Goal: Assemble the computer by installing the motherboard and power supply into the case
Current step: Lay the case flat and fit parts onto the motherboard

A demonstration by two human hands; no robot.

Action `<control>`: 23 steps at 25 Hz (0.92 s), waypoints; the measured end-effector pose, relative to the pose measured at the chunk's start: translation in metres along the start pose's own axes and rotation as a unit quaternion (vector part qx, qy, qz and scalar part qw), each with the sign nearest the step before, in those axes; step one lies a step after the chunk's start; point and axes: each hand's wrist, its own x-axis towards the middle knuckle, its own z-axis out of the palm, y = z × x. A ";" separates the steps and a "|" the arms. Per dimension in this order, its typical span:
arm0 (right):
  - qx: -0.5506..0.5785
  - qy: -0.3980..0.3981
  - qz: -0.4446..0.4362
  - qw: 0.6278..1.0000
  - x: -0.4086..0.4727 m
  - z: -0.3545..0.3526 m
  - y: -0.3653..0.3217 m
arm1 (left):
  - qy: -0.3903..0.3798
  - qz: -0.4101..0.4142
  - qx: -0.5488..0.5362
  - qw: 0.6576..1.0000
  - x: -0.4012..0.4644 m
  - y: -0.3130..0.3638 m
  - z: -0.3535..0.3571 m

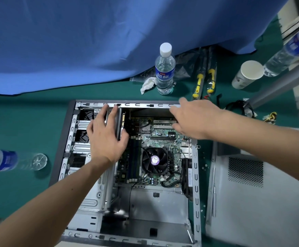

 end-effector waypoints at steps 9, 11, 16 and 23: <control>-0.074 0.022 0.004 0.997 0.002 -0.006 -0.001 | 0.000 0.000 -0.003 1.000 0.000 0.000 0.000; -0.002 -0.028 -0.007 1.000 0.004 -0.008 0.006 | 0.001 0.003 -0.004 1.000 0.001 0.000 -0.001; -0.091 0.050 -0.019 0.994 -0.003 -0.003 -0.003 | 0.002 0.002 -0.003 1.000 0.000 0.000 0.000; 0.019 -0.020 -0.026 0.999 -0.001 -0.010 0.002 | 0.004 0.000 -0.004 1.000 0.001 0.000 -0.002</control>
